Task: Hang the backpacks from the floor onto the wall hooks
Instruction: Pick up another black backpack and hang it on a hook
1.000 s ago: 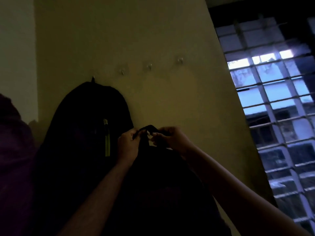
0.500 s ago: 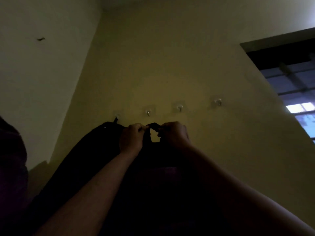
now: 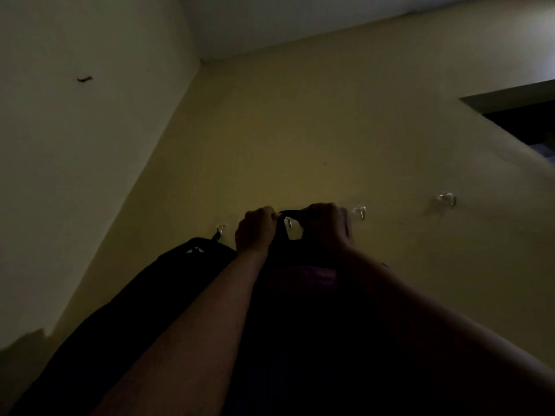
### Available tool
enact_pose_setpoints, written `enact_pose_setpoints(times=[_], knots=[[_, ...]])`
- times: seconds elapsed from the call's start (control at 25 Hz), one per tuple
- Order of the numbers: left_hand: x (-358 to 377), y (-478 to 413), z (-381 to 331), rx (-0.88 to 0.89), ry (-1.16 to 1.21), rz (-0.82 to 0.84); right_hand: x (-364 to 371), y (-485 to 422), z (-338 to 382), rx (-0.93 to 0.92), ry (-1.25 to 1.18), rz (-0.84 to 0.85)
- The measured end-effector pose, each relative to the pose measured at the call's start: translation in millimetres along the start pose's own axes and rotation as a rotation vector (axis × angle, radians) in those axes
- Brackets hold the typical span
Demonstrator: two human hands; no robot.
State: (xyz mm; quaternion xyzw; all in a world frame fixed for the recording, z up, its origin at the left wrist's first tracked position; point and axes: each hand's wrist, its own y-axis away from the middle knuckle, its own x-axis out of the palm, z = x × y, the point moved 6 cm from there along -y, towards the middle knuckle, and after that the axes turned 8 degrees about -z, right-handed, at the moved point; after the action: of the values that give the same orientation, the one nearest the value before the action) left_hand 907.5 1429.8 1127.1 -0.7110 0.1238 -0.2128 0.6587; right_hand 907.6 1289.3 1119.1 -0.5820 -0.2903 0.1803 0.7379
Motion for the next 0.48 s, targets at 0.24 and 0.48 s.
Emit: enact_pose_setpoints(times=[0.24, 0.48], knots=[[8, -10, 12, -0.054, 0.087, 0.061, -9, 1, 6, 0.001, -0.136, -0.045], [4, 10, 18, -0.151, 0.181, 0.089, -13, 20, 4, 0.022, -0.091, 0.015]])
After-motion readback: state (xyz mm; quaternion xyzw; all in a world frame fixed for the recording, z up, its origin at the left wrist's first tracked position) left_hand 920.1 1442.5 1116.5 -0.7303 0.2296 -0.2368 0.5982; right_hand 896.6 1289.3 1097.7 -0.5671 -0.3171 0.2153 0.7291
